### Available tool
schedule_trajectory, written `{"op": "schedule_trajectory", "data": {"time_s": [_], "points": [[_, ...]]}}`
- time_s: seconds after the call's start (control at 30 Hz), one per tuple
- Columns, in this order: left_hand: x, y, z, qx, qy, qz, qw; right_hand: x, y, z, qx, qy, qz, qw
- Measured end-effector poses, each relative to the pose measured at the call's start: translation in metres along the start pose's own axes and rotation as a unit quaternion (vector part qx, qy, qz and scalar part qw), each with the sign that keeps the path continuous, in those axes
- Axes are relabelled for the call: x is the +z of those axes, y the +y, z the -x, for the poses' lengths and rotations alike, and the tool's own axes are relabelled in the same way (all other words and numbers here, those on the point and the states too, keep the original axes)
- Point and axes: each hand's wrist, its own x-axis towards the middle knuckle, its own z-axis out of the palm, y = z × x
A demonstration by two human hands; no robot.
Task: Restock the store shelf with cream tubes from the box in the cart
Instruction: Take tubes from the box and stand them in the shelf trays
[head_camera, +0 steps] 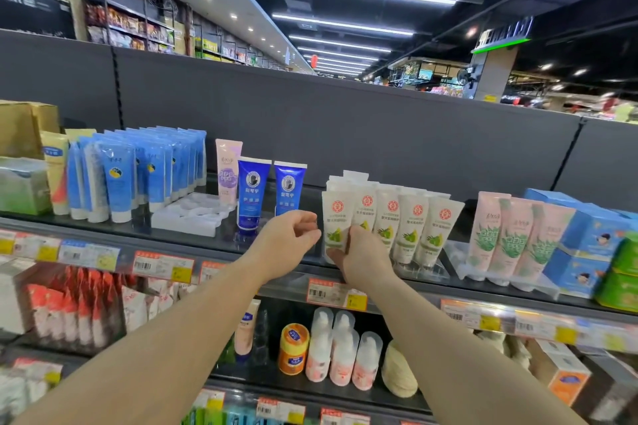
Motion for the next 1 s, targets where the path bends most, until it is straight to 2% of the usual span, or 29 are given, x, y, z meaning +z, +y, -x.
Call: {"op": "schedule_trajectory", "data": {"time_s": [0.33, 0.57, 0.67, 0.73, 0.8, 0.87, 1.0], "points": [[0.001, -0.003, 0.019, -0.024, 0.001, -0.027, 0.999, 0.005, 0.003, -0.006, 0.036, -0.013, 0.07, 0.997], [-0.007, 0.004, 0.033, -0.027, 0.034, -0.077, 0.996, 0.004, 0.005, -0.001, 0.063, 0.0, 0.122, 0.99], [-0.017, 0.007, 0.042, -0.018, 0.04, -0.107, 0.993, 0.004, 0.008, 0.002, 0.083, 0.008, 0.096, 0.992], [-0.026, 0.009, 0.05, -0.005, 0.043, -0.126, 0.991, 0.003, 0.009, 0.01, 0.099, 0.066, 0.054, 0.991], [-0.039, 0.007, 0.059, 0.009, 0.059, -0.154, 0.986, 0.001, 0.004, 0.026, 0.074, 0.177, 0.008, 0.981], [-0.054, -0.002, 0.067, 0.019, 0.089, -0.196, 0.976, 0.002, -0.013, 0.047, 0.004, 0.238, -0.022, 0.971], [-0.101, -0.032, 0.092, -0.012, 0.097, -0.308, 0.946, 0.036, -0.08, 0.075, -0.118, 0.162, -0.025, 0.979]]}}
